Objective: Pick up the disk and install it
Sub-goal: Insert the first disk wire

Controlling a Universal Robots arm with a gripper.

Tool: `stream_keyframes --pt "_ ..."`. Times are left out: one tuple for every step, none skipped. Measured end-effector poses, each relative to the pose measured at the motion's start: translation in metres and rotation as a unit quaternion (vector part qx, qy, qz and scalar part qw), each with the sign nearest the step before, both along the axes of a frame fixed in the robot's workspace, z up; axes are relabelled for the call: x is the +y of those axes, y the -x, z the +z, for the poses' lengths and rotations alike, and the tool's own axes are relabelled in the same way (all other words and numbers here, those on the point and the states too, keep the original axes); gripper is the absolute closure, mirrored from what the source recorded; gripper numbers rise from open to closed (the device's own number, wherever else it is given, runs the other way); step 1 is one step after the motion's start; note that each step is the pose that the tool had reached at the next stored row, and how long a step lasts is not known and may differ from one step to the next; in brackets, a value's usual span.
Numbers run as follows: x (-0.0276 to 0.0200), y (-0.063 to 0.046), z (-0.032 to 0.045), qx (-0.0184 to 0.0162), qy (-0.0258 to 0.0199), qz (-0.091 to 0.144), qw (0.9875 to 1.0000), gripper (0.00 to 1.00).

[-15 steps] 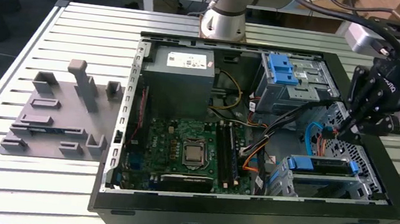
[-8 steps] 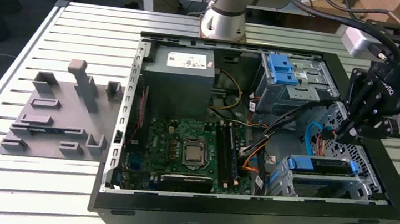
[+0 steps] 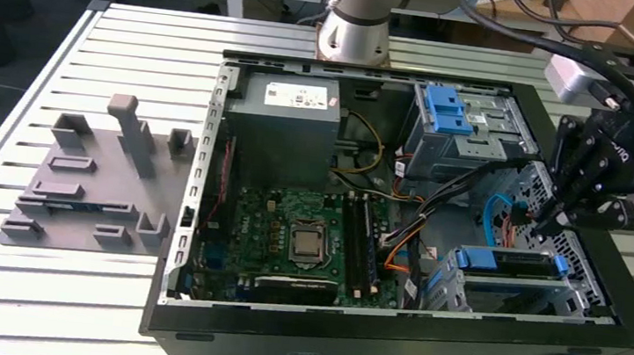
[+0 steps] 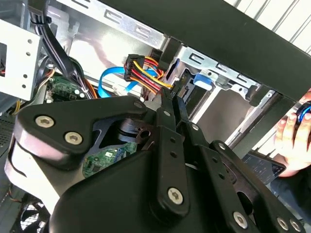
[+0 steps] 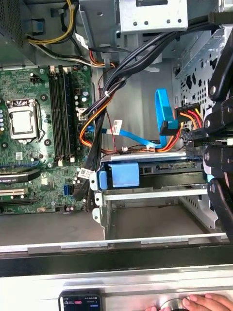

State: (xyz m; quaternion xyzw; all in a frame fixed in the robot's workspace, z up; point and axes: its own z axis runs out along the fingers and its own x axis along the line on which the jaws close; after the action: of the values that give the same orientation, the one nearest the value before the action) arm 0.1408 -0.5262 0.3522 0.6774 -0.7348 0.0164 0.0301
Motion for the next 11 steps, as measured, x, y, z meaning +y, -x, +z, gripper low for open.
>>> stream_keyframes --pt "-0.0007 0.0004 0.0 -0.0001 -0.0012 0.001 1.0 0.84" --pt "-0.0013 0.001 0.0 -0.0002 -0.0025 0.002 1.0 0.84" --pt "-0.0015 0.0017 0.0001 -0.0003 -0.0034 0.004 1.0 0.84" --pt "-0.0017 0.0025 0.0 -0.0004 -0.0044 0.005 1.0 0.84" --pt "-0.002 0.0031 -0.0001 -0.0008 -0.0054 0.007 1.0 0.84" --pt "-0.0024 0.0035 -0.0003 -0.0018 -0.0063 0.008 0.9999 0.84" --pt "-0.0031 0.0038 -0.0004 -0.0032 -0.0071 0.009 0.9999 0.84" --pt "-0.0039 0.004 -0.0006 -0.0049 -0.0078 0.01 0.9999 0.84" --pt "-0.0049 0.0041 -0.0009 -0.0065 -0.0085 0.01 0.9999 0.84" --pt "-0.006 0.0043 -0.0012 -0.0084 -0.0091 0.011 0.9999 0.84" --pt "-0.0072 0.0045 -0.0014 -0.01 -0.0097 0.011 0.9998 0.84"
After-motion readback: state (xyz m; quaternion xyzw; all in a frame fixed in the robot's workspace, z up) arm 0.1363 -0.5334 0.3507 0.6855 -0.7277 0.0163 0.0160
